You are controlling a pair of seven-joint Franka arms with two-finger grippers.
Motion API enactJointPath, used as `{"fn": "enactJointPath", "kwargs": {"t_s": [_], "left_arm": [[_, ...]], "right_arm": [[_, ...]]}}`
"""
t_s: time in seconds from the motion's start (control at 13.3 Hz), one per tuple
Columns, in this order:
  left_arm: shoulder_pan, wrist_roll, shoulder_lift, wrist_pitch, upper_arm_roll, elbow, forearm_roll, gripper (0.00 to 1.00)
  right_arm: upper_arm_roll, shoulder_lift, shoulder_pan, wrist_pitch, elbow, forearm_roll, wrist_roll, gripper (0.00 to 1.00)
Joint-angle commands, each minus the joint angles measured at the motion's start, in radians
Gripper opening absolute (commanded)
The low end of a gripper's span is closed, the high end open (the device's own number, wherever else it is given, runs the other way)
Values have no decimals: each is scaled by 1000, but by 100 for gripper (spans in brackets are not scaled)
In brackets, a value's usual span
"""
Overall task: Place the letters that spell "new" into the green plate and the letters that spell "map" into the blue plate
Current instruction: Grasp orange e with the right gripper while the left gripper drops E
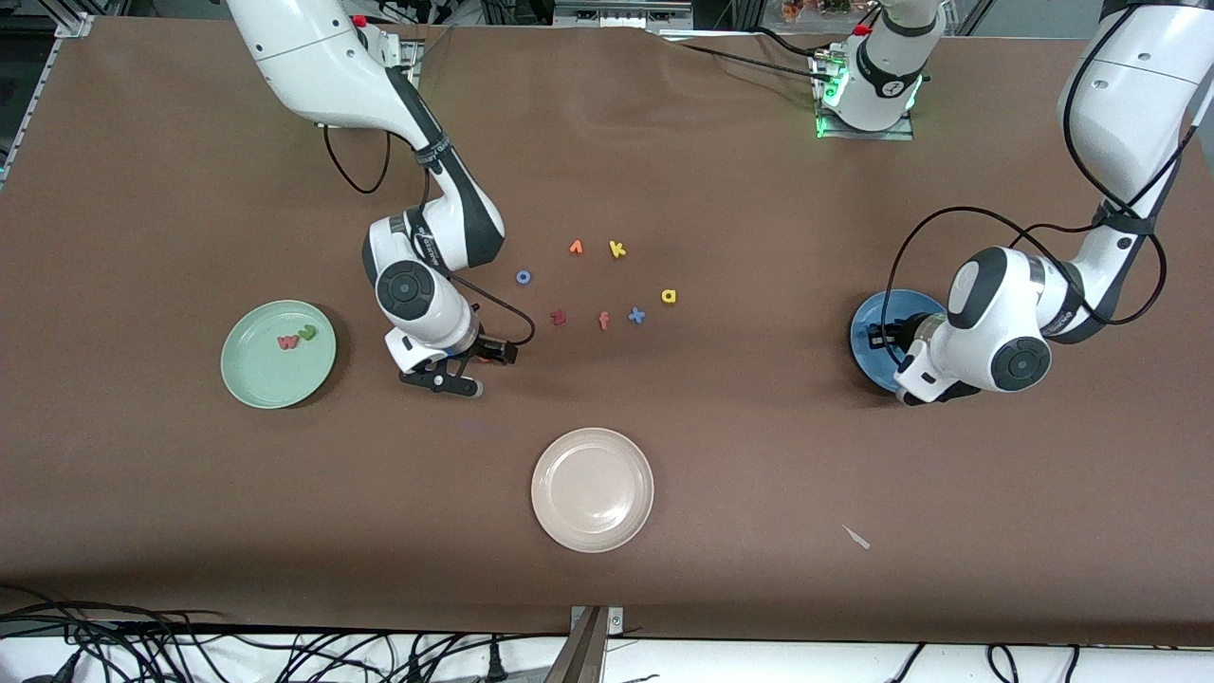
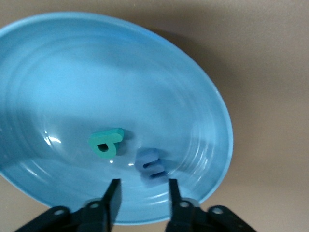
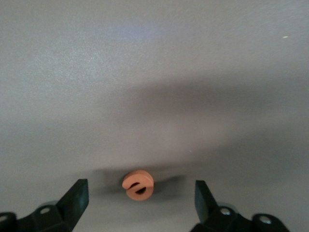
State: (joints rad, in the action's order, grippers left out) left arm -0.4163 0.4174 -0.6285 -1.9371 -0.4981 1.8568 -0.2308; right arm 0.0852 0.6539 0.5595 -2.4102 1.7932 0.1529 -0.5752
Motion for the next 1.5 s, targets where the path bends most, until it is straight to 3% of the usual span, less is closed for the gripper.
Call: {"fn": "enactJointPath", "kwargs": {"t_s": [0.0,0.3,0.45,0.68,0.83,1.05,1.28,1.43], "left_arm": [[-4,-3,45,15,-20,-7,-7,100],[-6,226,88,38,-201,-10,68,100],[13,338,84,17,-311,-4,76,100],[144,536,70,-217,-332,70,64,100],[217,630,46,-369,-321,131,32,98],[280,748,-25,-430,-309,147,-91,94],[355,906,-79,-499,-255,147,-266,94],[363,932,-89,-528,-252,140,-282,94]], "right_arm": [[4,21,10,-9,-26,14,-8,84],[4,23,17,0,-21,14,-8,49],[2,21,17,3,-15,16,-5,39],[1,21,17,5,-18,16,4,12],[2,10,-1,87,-61,16,12,4],[14,-3,-64,311,-172,8,88,3],[140,-36,-76,477,-163,7,250,3],[198,-51,-76,566,-161,4,273,3]]}}
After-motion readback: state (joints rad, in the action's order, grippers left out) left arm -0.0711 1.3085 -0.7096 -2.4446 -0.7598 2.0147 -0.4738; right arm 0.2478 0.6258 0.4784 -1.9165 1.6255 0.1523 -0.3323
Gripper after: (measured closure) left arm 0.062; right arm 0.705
